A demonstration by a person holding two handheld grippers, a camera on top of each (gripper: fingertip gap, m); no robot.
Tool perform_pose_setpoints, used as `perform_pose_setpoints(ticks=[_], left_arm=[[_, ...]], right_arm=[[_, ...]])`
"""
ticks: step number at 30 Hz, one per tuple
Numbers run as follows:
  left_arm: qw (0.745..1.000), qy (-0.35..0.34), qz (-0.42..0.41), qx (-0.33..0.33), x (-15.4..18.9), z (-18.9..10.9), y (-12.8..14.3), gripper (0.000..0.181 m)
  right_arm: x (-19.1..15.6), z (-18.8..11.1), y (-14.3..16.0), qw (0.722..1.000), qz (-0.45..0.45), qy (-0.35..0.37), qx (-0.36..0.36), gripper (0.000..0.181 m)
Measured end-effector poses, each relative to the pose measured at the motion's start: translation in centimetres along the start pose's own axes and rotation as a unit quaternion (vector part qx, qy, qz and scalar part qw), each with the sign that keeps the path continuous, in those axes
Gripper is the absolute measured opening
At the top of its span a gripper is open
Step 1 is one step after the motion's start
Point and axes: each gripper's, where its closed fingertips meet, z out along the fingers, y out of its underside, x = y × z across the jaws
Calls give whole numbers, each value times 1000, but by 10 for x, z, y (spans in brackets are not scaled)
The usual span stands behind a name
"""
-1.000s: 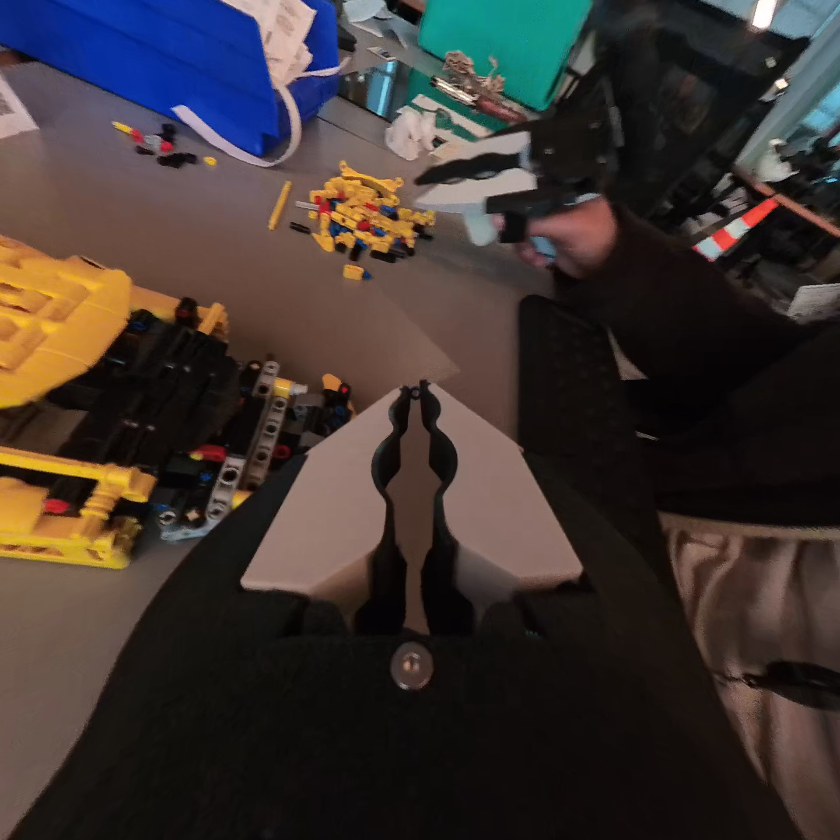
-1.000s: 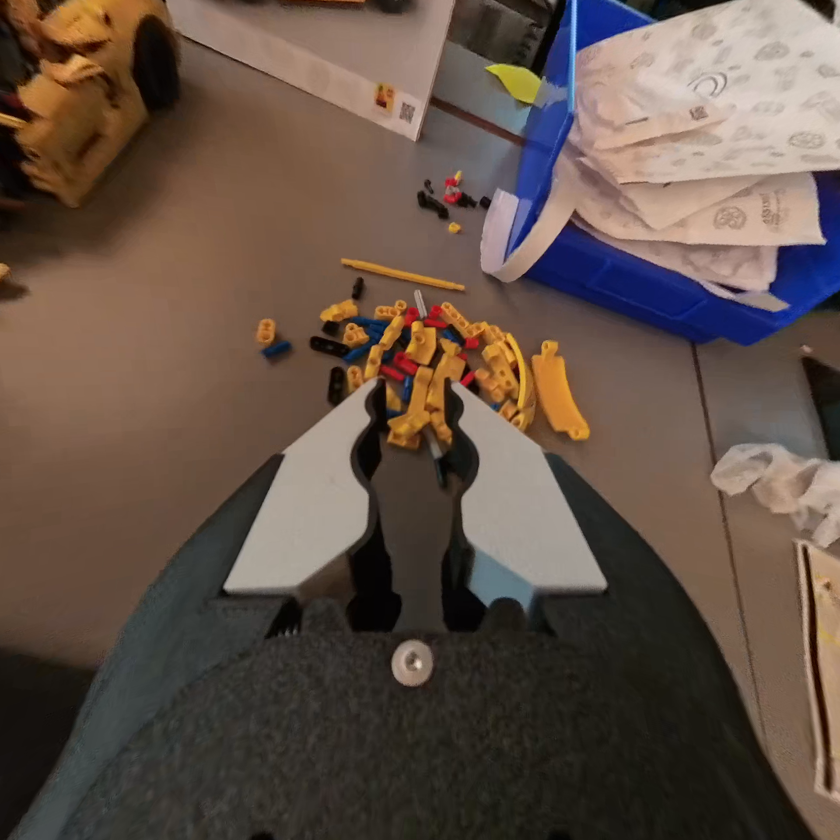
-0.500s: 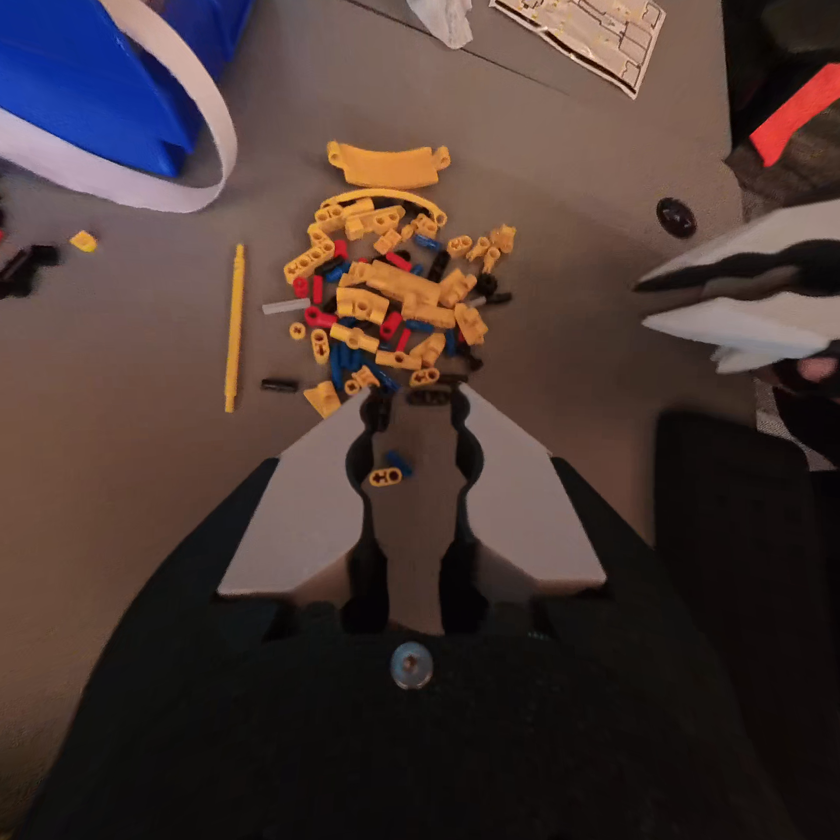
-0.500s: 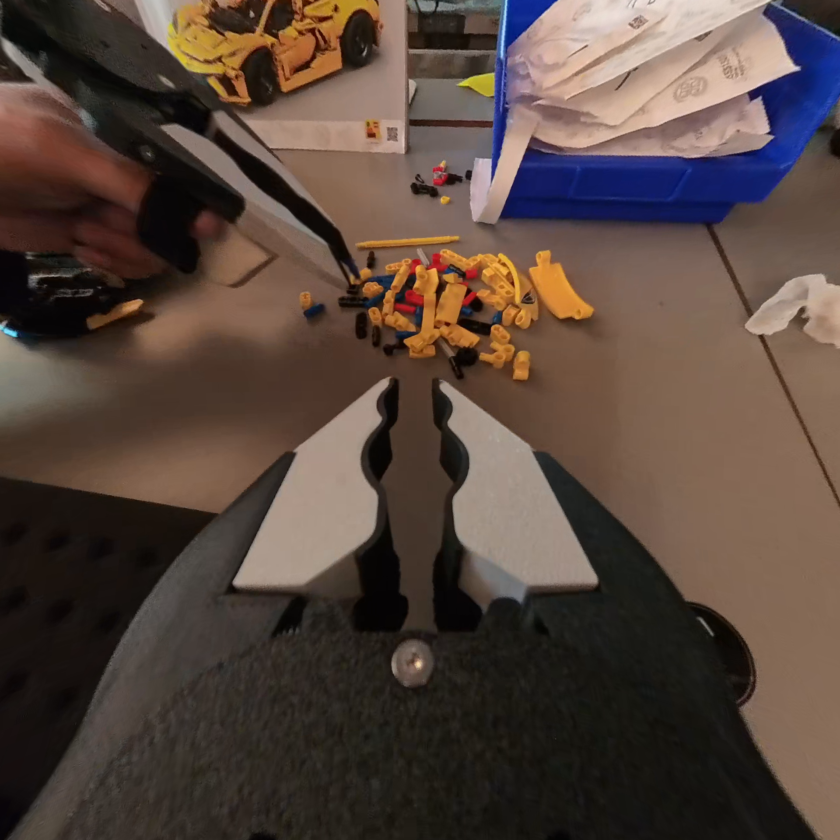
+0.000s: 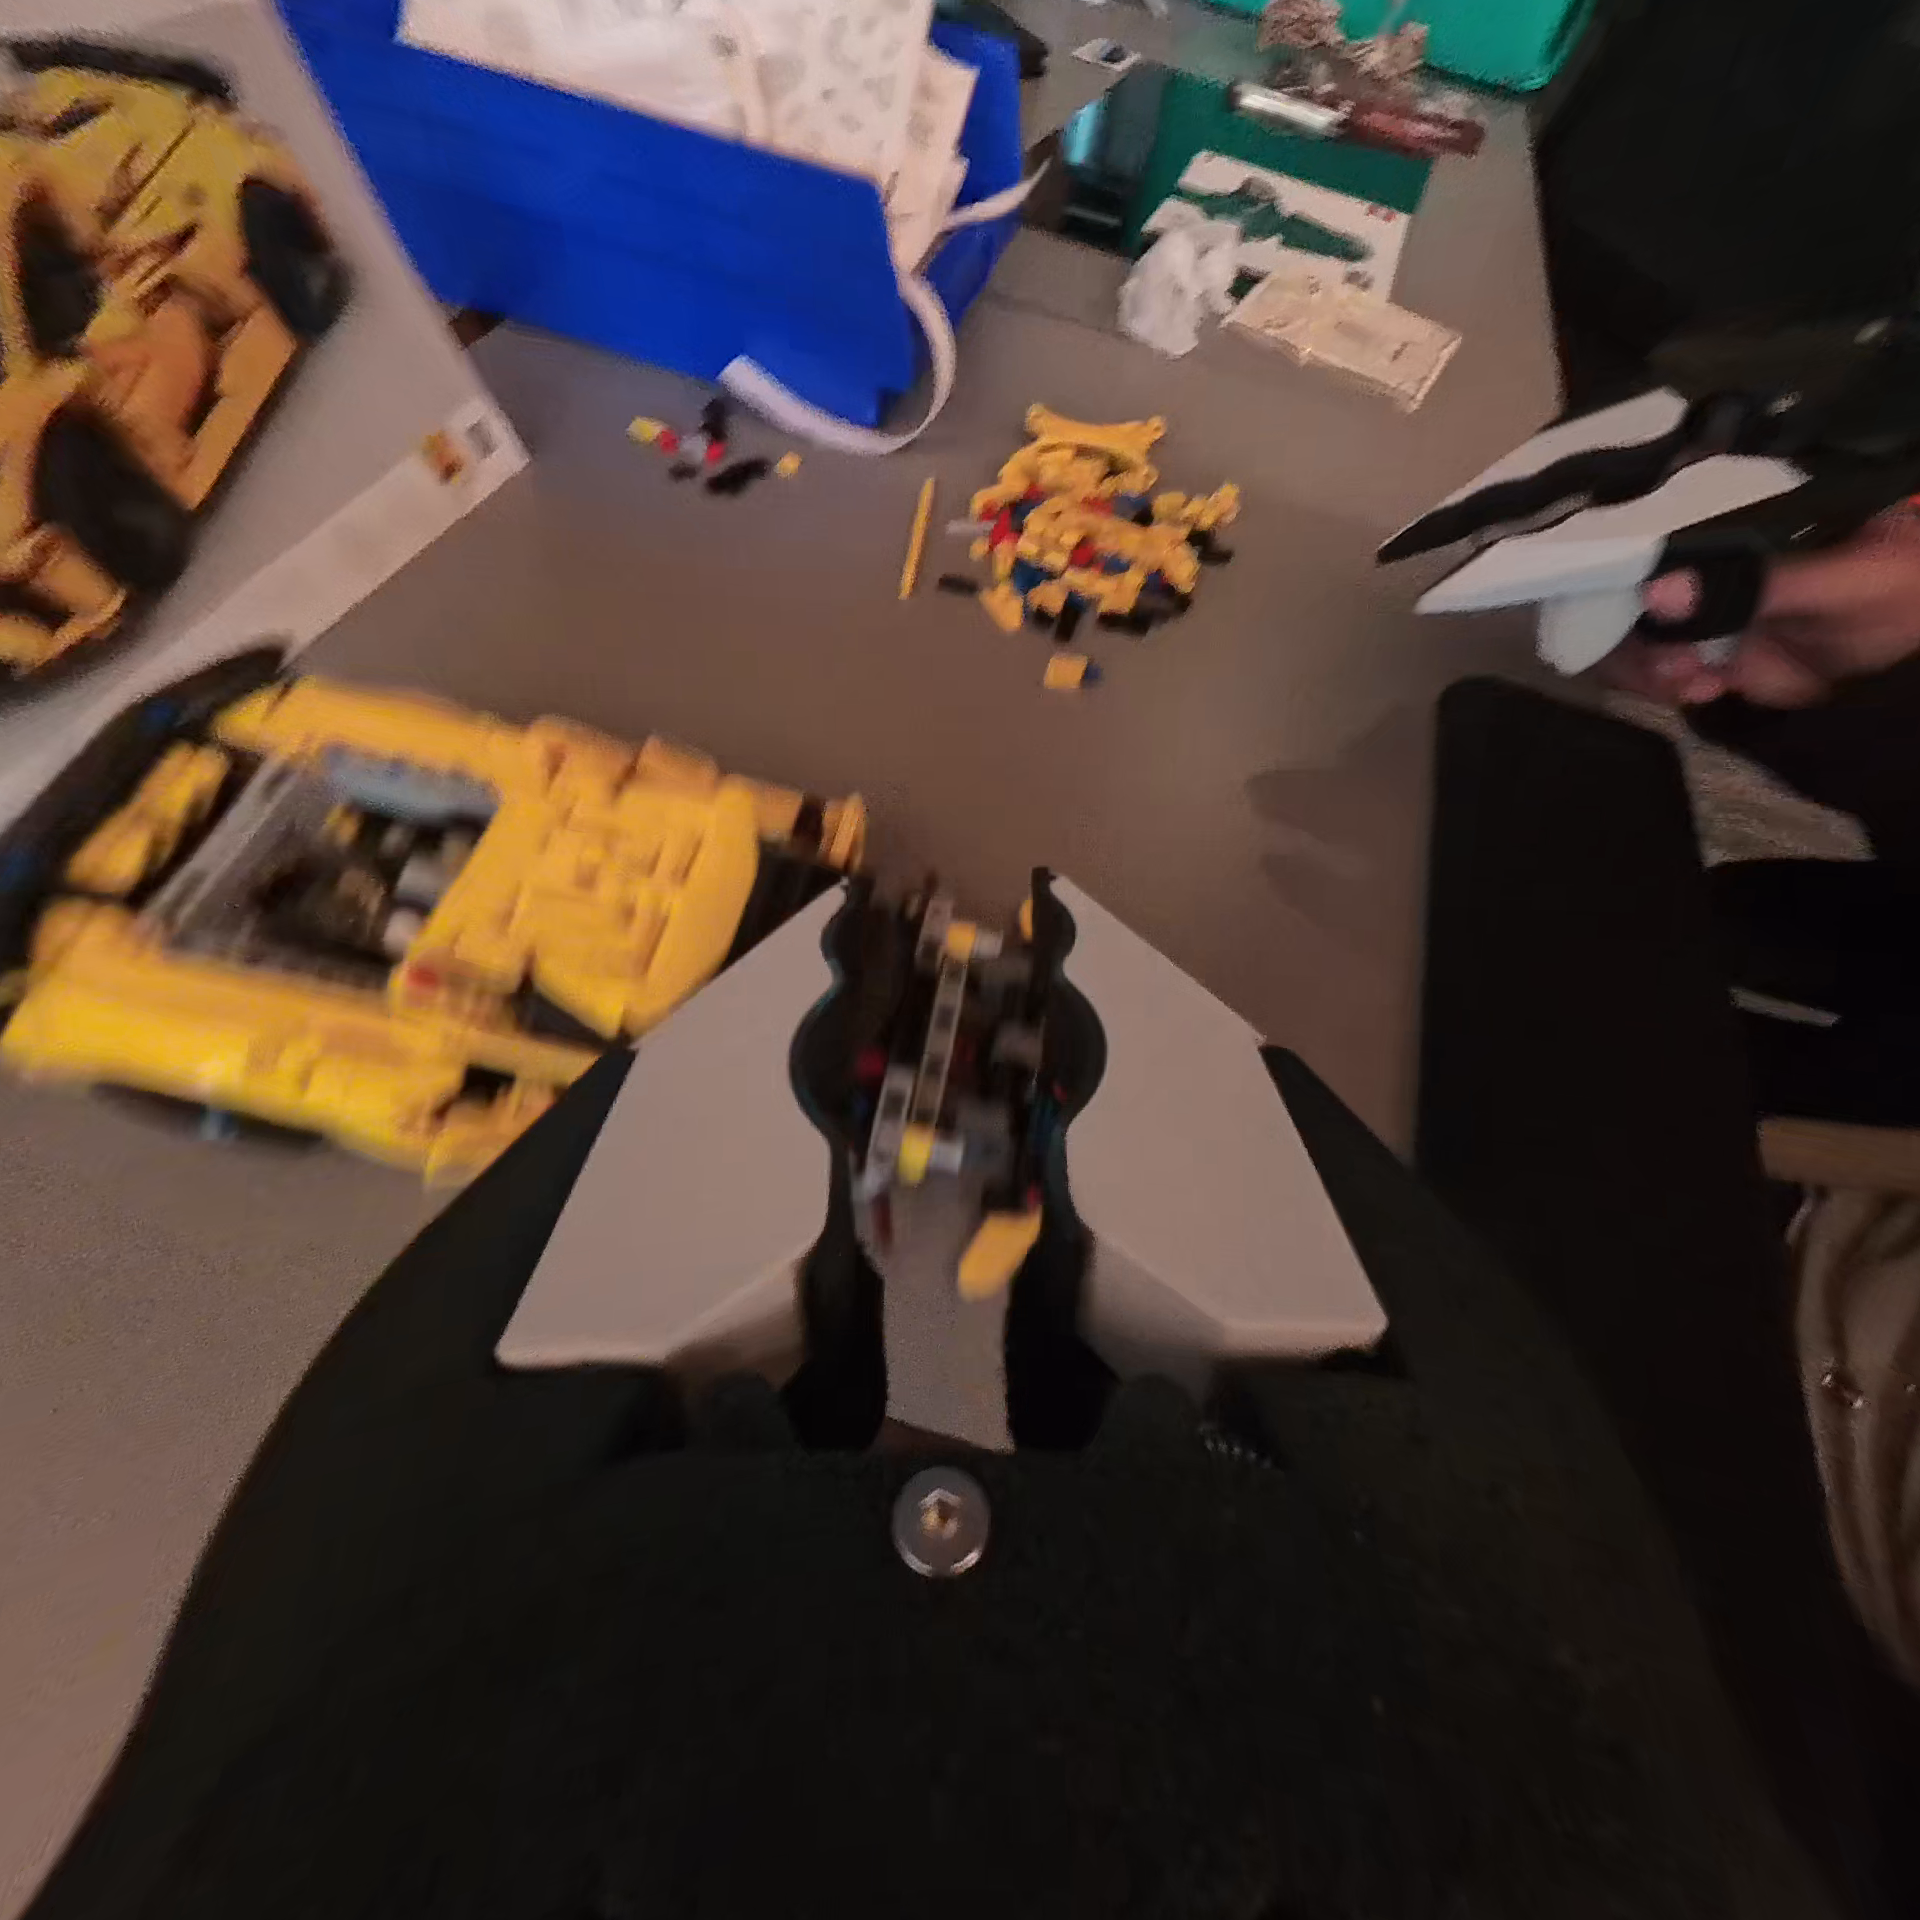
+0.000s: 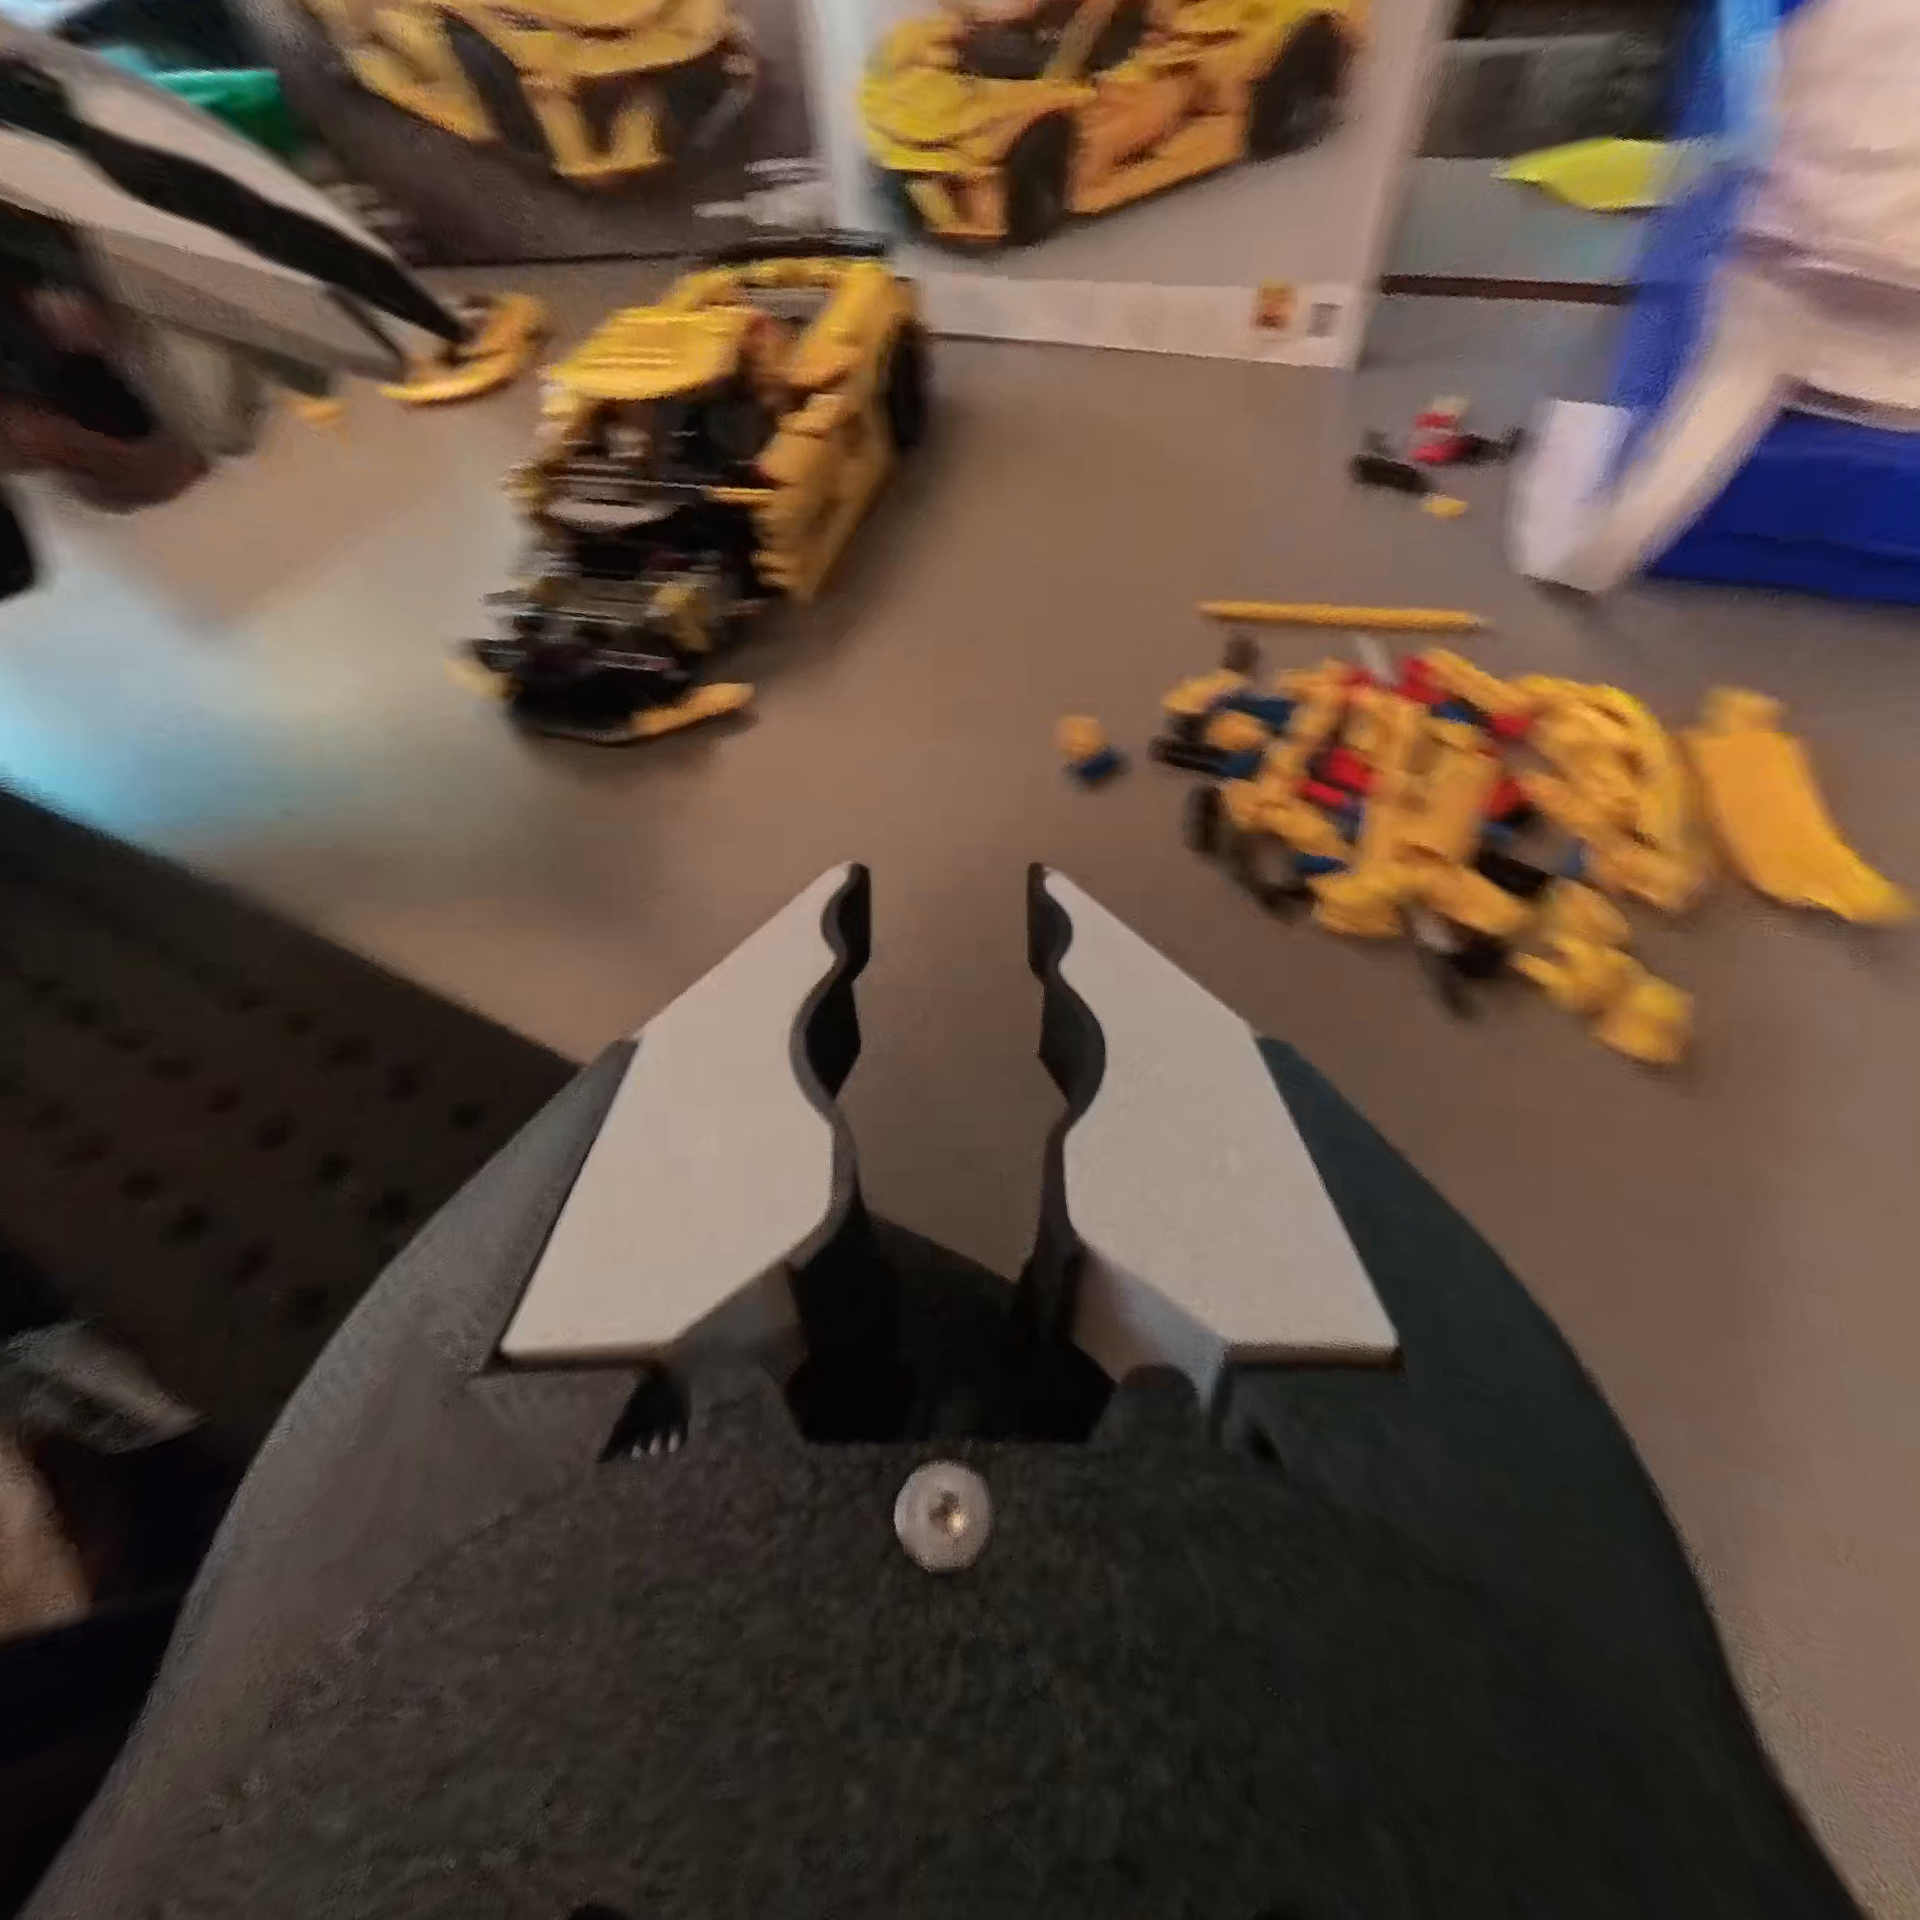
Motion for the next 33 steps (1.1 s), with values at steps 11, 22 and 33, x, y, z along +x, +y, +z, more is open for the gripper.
perform_pose_setpoints(ticks=[11,22,33], left_arm=[[998,23,6,-66,19,-9,82,29],[996,47,40,-67,21,10,84,22],[993,69,57,-72,22,16,88,6]], right_arm=[[-144,120,-13,975,-68,-160,-138,31],[-163,148,10,962,61,-178,-197,16],[-171,162,14,931,197,-218,-218,2]])
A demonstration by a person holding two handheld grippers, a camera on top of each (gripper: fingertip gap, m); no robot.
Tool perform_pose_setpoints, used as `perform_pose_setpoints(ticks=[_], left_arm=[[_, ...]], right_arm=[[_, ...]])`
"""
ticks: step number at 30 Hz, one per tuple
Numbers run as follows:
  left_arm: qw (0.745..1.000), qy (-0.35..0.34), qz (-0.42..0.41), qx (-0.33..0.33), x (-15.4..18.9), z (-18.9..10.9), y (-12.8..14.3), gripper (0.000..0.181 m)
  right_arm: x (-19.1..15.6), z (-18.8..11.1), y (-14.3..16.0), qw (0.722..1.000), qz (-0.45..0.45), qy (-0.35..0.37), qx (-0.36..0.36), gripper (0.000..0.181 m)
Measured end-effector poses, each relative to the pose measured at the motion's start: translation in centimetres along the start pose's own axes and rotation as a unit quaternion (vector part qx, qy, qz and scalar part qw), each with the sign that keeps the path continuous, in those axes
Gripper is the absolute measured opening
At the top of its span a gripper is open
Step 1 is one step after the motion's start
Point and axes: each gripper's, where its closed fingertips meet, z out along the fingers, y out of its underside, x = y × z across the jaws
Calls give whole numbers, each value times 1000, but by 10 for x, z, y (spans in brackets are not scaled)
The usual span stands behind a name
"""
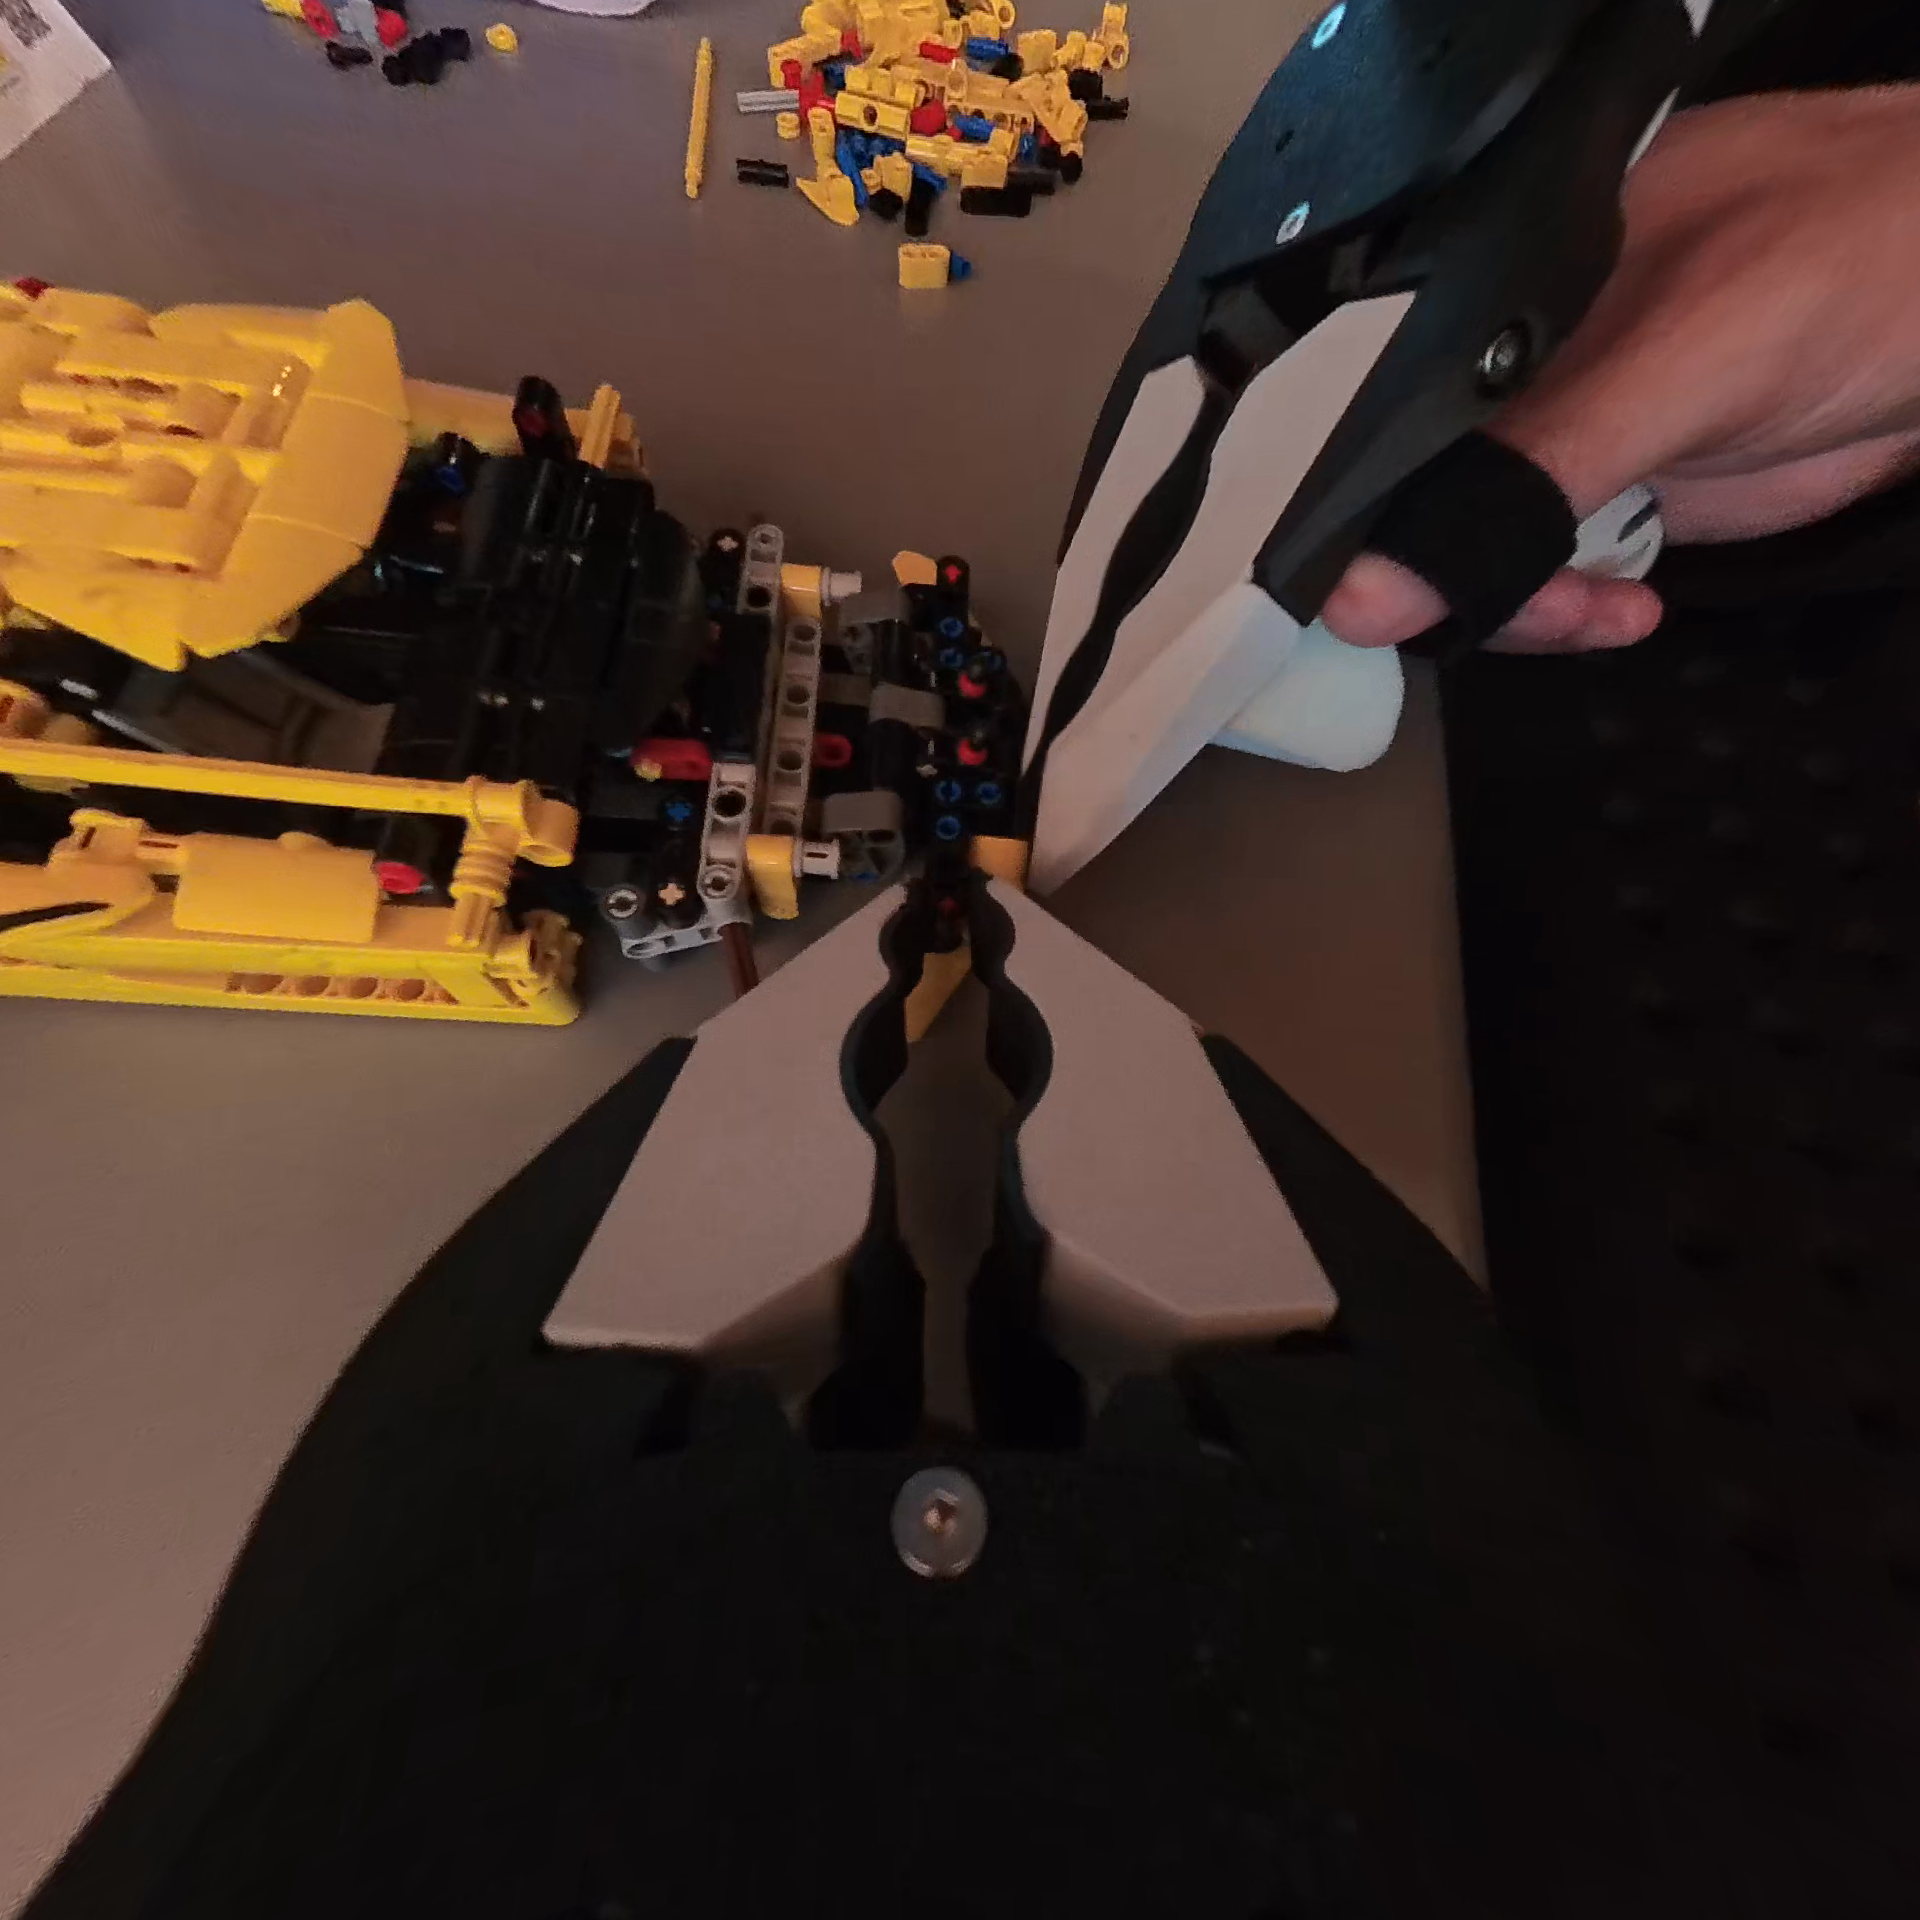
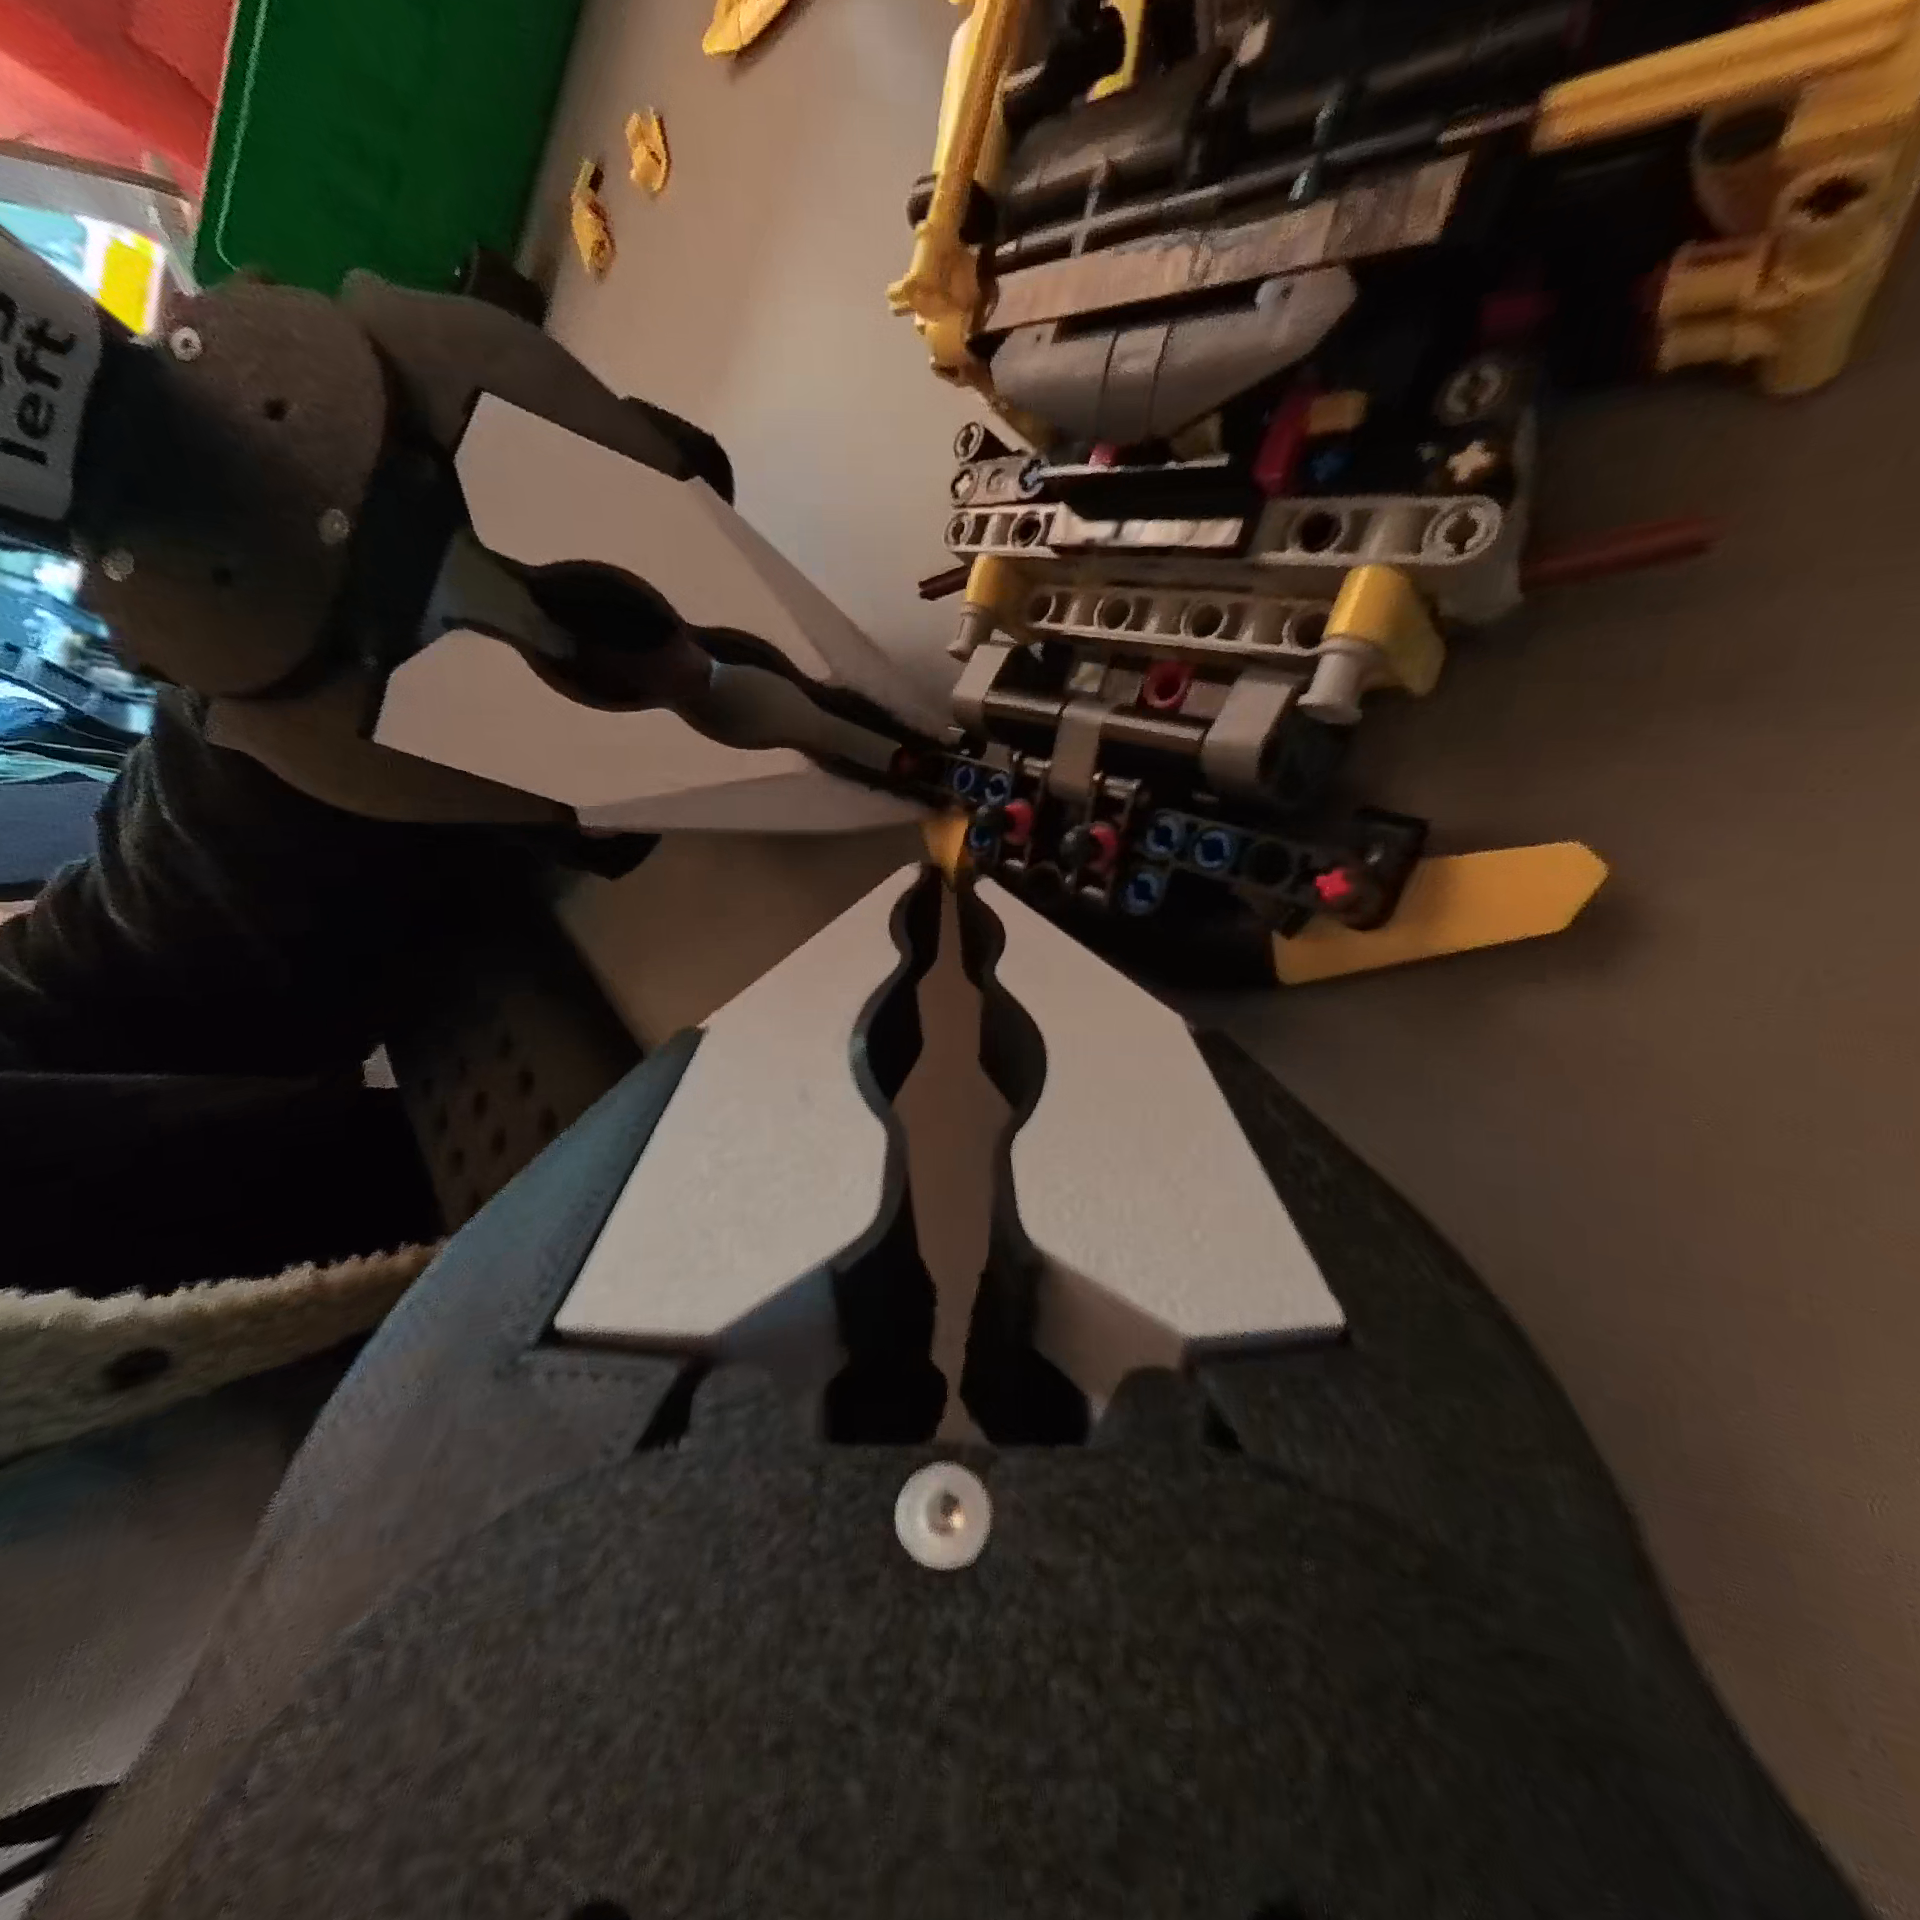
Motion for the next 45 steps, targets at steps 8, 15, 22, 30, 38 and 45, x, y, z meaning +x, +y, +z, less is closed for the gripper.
perform_pose_setpoints(ticks=[8,15,22,30,38,45], left_arm=[[1000,21,22,-4,6,-2,2,7],[999,38,22,-5,16,-1,3,7],[1000,5,-16,2,-8,-12,7,7],[998,59,-29,-2,15,-1,2,7],[997,71,-30,-4,20,2,0,7],[997,70,-21,-5,23,4,-1,7]], right_arm=[[-6,0,9,999,8,-32,-26,0],[-9,-4,20,997,6,-51,-57,0],[-15,-7,37,993,-5,-63,-98,0],[-16,-6,14,994,92,-55,-14,28],[-8,-6,15,989,142,-52,-4,0],[-9,-13,14,976,201,-79,17,8]])
